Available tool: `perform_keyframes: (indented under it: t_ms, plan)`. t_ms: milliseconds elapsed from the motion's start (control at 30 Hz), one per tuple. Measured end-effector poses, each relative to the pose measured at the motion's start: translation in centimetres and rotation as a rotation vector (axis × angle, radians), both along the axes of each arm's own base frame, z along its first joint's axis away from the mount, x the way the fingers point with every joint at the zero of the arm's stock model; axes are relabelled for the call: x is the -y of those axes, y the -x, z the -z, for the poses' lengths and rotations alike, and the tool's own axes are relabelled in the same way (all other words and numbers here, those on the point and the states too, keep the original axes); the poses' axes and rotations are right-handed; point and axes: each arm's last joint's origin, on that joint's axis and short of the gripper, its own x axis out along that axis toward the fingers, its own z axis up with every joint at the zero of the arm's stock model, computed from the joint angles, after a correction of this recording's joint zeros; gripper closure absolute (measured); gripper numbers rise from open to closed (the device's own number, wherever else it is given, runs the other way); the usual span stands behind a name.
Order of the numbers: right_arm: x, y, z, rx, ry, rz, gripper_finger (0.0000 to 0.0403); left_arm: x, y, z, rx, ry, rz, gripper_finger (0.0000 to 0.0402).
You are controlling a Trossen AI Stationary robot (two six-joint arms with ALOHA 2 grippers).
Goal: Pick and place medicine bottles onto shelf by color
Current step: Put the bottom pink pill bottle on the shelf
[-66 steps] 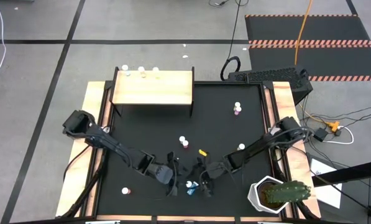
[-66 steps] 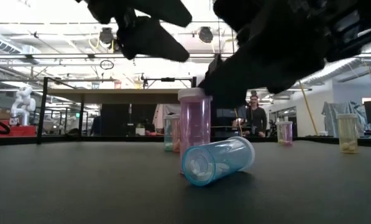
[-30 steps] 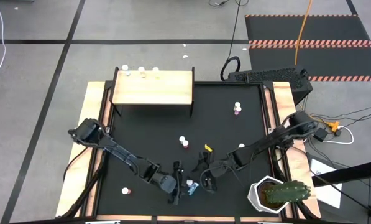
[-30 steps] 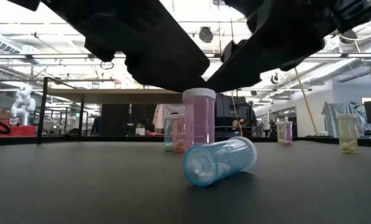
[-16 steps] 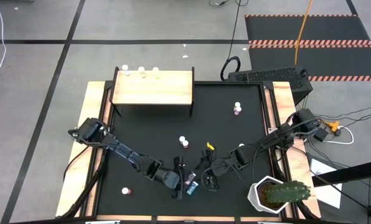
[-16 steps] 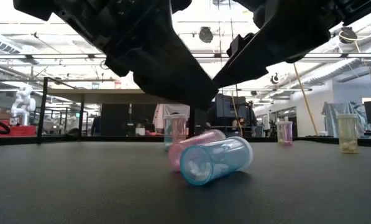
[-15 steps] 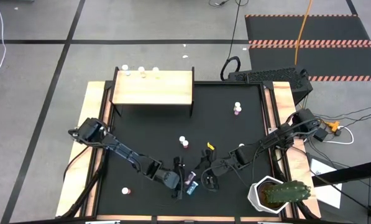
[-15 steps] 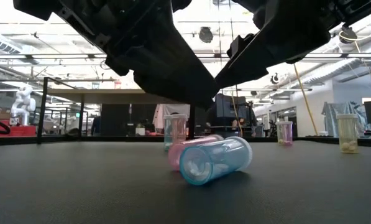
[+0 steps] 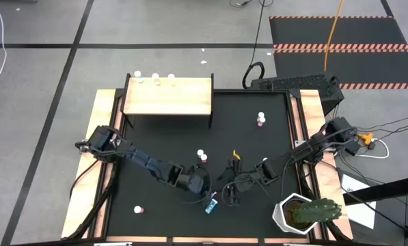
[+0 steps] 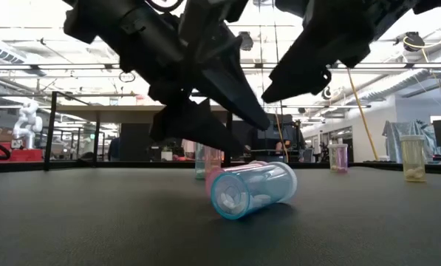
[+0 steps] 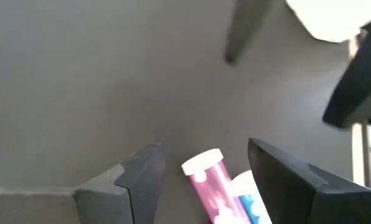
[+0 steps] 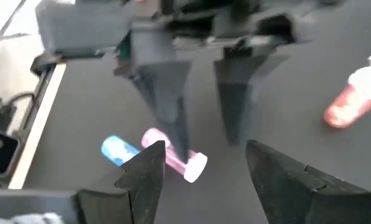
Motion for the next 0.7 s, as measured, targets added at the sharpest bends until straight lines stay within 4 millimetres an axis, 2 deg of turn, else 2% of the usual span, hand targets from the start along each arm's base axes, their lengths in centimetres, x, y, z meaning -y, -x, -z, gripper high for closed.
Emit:
perform_keyframes:
  t_ms: [133,333,533,700]
  plan:
    - [0.7,1.1,-1.4,-0.017,-0.014,0.086,0.0183,0.2,-0.2,-0.2,0.023,0.009,0.046,0.0174]
    - [1.7,2.7,-3.0,-0.038,0.005,0.212,0.0183,0.2,-0.3,2.0,-0.059,0.034,0.014,0.0174]
    - [2.0,3.2,-3.4,-0.049,-0.009,0.232,0.0183,0.9,-1.7,2.9,-0.119,0.05,0.048,0.0174]
    - [2.1,3.4,-3.3,-0.073,-0.016,0.248,0.0183,1.1,-2.3,2.5,-0.197,0.008,0.055,0.0178]
